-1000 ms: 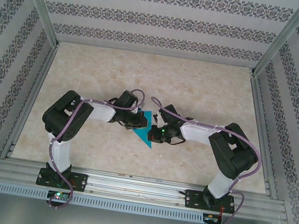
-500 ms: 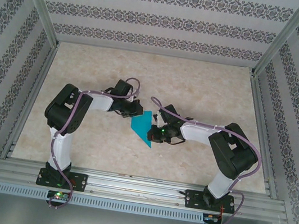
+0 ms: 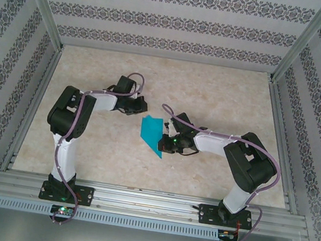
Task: Fold a paper plane with a square sheet of paper (fold left side to right side)
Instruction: Fourth fold the wing at the center of the table.
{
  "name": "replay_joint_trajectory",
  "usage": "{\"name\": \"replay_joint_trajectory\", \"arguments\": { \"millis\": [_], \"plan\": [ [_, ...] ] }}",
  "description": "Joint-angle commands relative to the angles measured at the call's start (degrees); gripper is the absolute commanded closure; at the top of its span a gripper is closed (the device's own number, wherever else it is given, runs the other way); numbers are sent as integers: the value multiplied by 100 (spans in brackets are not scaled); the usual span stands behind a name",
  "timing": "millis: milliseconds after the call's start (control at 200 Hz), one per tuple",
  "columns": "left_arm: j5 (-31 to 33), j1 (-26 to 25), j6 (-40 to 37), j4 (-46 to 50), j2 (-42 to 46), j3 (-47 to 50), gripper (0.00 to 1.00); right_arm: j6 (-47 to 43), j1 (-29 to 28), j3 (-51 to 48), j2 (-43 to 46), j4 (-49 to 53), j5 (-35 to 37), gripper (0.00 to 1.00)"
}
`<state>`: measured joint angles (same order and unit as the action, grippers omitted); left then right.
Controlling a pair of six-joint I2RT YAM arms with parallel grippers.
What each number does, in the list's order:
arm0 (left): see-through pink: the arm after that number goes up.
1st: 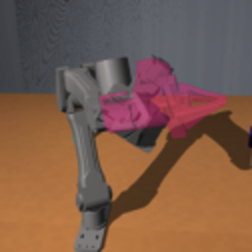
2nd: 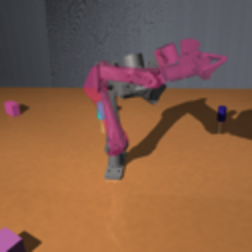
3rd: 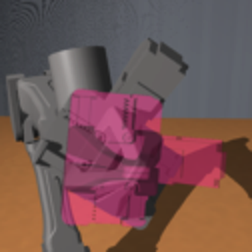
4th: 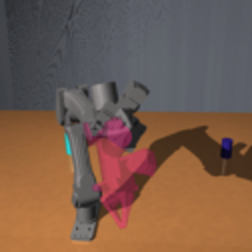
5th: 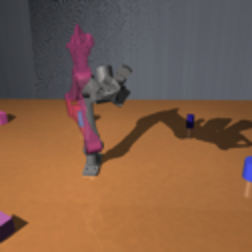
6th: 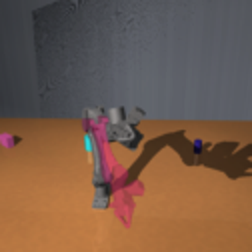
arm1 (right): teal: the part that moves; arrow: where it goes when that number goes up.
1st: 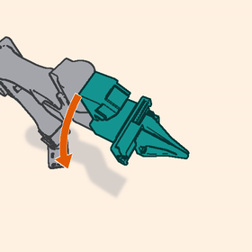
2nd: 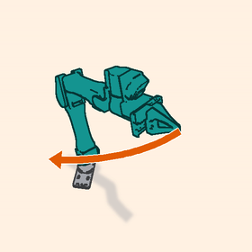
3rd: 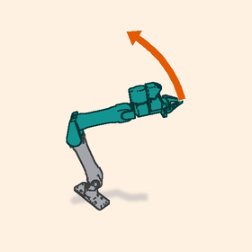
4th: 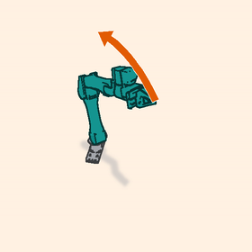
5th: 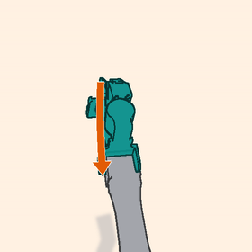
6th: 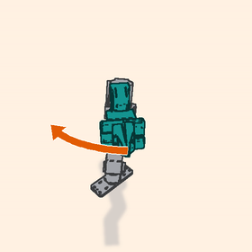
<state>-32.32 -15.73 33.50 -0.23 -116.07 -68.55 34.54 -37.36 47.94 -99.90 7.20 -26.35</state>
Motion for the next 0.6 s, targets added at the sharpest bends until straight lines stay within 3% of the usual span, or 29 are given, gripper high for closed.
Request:
{"name": "replay_joint_trajectory", "arguments": {
  "millis": [0,275,450,600],
  "plan": [
    [121,16,-329,201,422,38,92,97,-31,-312,-175,840,289,100],
    [-396,-684,36,-406,1452,1246,92,211,65,-373,-45,625,306,100],
    [-585,-1230,376,-773,1147,1331,92,219,88,-391,-74,618,350,100],
    [-381,-1283,440,-657,738,1185,92,230,88,-417,-23,609,358,100]
  ]
}}
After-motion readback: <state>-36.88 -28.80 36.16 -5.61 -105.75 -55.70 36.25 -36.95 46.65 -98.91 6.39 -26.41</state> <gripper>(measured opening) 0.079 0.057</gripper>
